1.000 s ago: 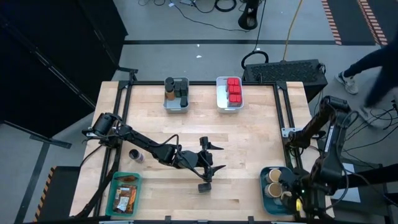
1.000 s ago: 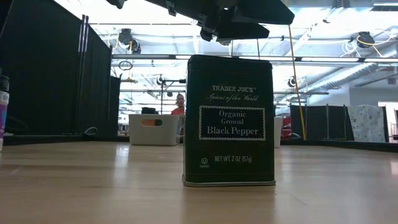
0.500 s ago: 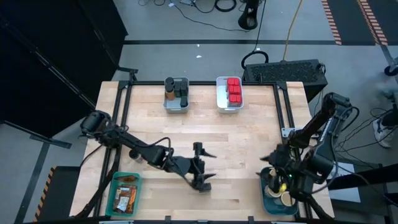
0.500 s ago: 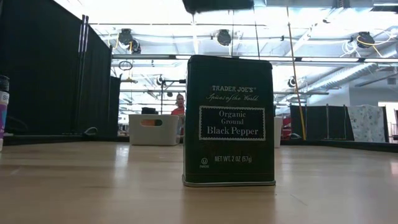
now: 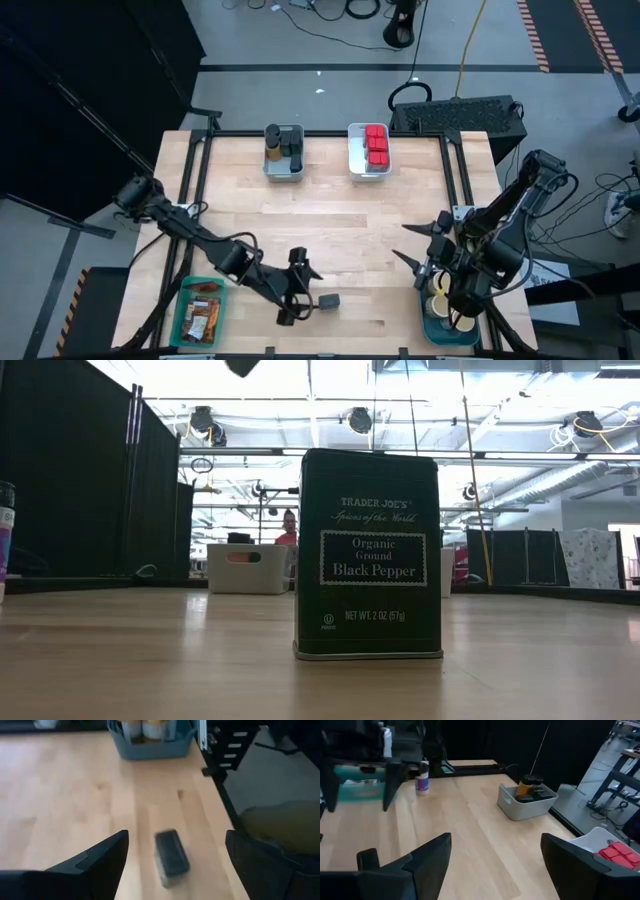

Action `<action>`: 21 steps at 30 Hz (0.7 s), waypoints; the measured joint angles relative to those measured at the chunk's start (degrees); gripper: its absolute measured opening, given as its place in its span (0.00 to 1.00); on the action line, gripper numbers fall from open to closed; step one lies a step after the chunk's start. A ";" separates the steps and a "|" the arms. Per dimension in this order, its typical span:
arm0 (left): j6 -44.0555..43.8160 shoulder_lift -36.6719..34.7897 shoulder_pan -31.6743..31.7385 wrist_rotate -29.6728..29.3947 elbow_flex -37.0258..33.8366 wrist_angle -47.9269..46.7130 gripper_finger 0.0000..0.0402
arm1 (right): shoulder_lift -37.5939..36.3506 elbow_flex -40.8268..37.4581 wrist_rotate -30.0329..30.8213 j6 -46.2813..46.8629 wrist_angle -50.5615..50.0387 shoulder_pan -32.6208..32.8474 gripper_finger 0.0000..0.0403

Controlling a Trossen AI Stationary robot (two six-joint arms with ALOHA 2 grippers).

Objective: Sort spices by type
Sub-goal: Put the black spice can into the gray bin

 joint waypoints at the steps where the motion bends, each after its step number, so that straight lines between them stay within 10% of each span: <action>1: -1.51 0.21 -0.50 0.23 0.00 -0.50 0.83 | 0.00 0.00 -0.13 -0.79 0.49 -0.34 0.72; 21: -4.43 8.40 -2.27 -2.72 -0.28 5.46 0.83 | 0.91 0.00 -2.96 -0.12 2.54 -0.41 0.72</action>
